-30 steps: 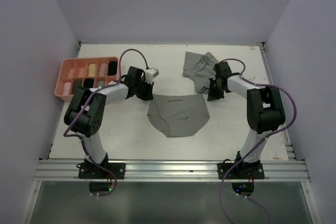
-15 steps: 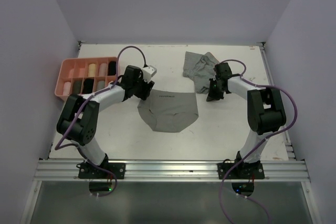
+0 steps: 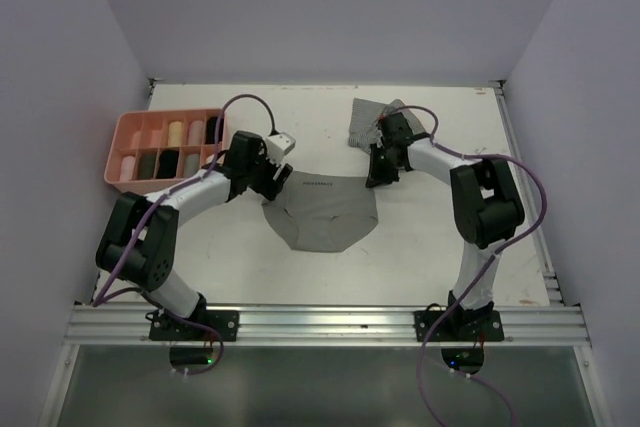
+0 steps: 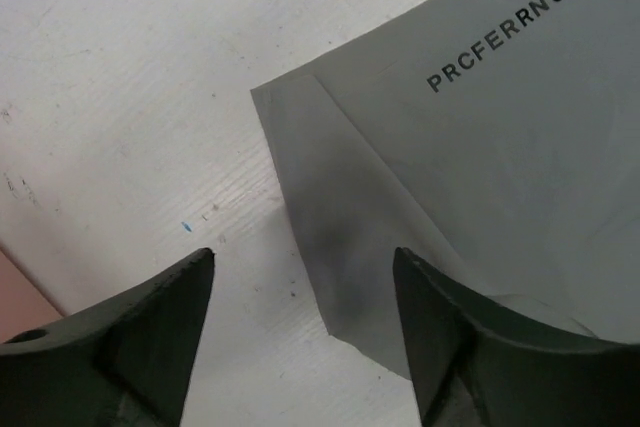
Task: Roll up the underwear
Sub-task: Fold the underwear
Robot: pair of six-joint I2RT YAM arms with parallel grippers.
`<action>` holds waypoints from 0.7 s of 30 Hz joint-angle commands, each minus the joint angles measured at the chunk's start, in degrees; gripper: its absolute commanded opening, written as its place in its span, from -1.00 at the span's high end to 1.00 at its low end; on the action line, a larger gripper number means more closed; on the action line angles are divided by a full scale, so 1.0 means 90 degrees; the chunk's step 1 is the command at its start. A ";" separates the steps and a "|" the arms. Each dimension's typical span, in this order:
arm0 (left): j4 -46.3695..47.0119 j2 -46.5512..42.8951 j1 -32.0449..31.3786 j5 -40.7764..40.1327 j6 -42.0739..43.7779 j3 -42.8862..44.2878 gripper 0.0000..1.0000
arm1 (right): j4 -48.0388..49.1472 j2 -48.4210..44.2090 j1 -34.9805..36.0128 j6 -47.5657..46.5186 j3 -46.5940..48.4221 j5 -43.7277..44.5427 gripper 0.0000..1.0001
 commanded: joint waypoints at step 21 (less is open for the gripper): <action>-0.0019 -0.0631 0.0030 0.0037 0.0973 -0.0905 -1.00 | -0.0875 0.0764 0.0545 -0.0350 0.0898 0.1322 1.00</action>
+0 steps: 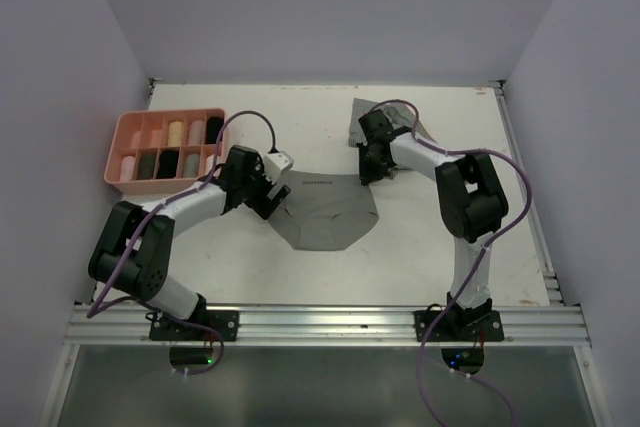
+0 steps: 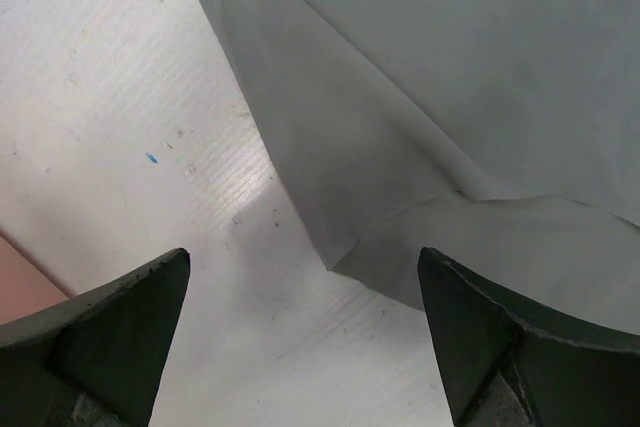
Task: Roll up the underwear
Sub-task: Fold the underwear
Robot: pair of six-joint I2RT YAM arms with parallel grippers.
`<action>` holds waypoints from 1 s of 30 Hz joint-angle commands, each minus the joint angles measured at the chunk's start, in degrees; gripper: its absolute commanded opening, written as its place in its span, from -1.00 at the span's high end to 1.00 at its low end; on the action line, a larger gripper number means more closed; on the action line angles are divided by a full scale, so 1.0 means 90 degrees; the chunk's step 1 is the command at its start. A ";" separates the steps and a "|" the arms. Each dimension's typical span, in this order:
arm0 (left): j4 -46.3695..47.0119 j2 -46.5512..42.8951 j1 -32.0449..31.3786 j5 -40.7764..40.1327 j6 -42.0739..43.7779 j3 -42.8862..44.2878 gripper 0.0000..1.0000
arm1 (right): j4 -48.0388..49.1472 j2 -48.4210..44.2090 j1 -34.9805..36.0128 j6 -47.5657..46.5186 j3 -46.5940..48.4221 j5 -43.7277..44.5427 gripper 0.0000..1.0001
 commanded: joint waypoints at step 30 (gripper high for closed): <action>-0.0036 0.0251 0.0023 -0.0417 0.0266 -0.0245 -1.00 | -0.0441 -0.0253 -0.0072 -0.0090 0.0171 -0.0062 1.00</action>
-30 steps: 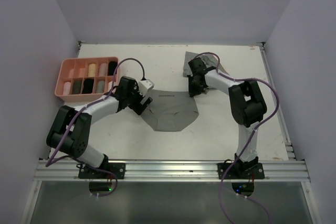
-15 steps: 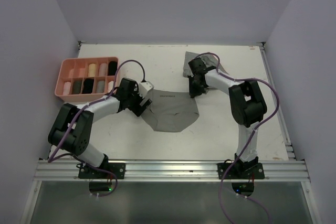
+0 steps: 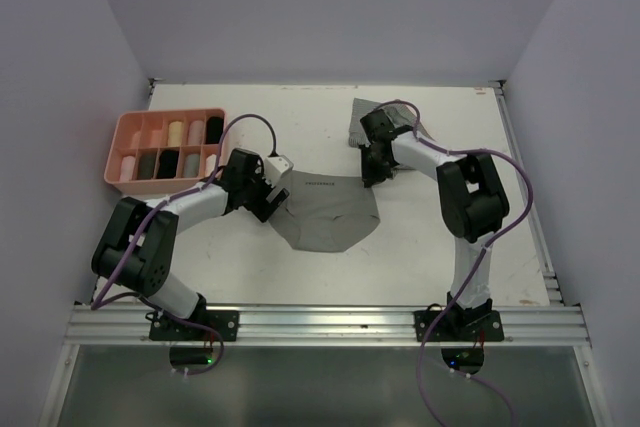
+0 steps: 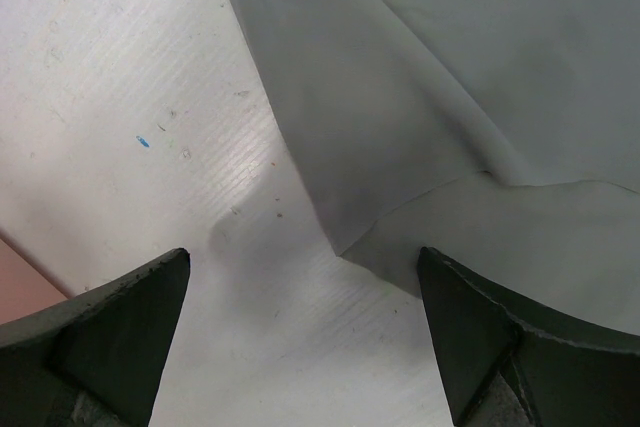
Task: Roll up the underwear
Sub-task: Fold the underwear
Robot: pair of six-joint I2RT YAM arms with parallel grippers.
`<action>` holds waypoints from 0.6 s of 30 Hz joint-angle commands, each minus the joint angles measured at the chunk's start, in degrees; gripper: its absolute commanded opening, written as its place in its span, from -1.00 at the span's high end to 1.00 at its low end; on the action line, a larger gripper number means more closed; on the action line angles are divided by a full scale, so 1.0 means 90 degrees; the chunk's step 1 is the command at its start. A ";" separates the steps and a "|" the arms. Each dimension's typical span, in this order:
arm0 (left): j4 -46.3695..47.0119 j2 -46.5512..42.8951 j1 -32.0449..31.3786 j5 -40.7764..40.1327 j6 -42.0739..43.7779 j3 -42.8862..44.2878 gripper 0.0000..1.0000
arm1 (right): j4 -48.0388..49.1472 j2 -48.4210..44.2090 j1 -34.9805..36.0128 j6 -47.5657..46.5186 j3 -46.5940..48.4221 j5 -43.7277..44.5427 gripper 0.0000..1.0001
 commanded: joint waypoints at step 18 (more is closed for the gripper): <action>-0.0136 0.0222 0.0033 -0.0240 0.0162 -0.0156 -1.00 | -0.0377 -0.0480 -0.0556 -0.0354 0.0008 -0.0491 0.89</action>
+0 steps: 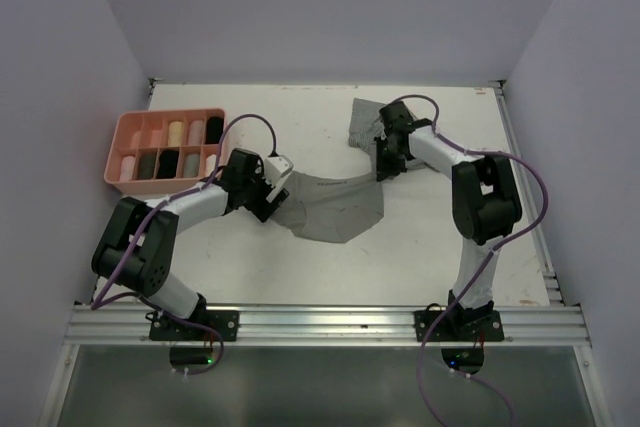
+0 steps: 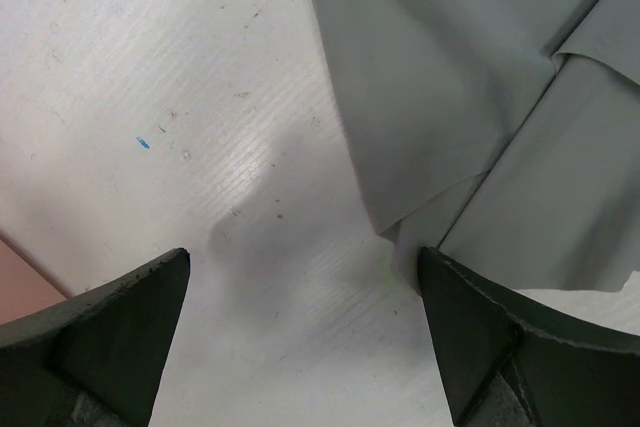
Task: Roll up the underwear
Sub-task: Fold the underwear
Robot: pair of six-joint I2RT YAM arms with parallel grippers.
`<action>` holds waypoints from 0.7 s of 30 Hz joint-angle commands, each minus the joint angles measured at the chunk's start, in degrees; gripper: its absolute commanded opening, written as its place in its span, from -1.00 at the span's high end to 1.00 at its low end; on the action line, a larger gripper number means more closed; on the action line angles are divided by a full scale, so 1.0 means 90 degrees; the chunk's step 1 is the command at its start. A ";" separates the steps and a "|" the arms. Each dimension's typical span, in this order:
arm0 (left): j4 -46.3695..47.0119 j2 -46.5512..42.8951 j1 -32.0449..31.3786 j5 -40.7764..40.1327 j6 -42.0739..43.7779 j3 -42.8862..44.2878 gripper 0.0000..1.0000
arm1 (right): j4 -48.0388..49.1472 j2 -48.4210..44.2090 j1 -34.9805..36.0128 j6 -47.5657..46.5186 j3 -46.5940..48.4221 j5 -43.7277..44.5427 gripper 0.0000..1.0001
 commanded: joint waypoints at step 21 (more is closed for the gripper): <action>0.0028 0.0060 0.0043 0.0134 -0.1207 0.1095 -0.65 | 0.0336 -0.0246 0.0015 -0.0092 -0.0324 -0.0835 0.69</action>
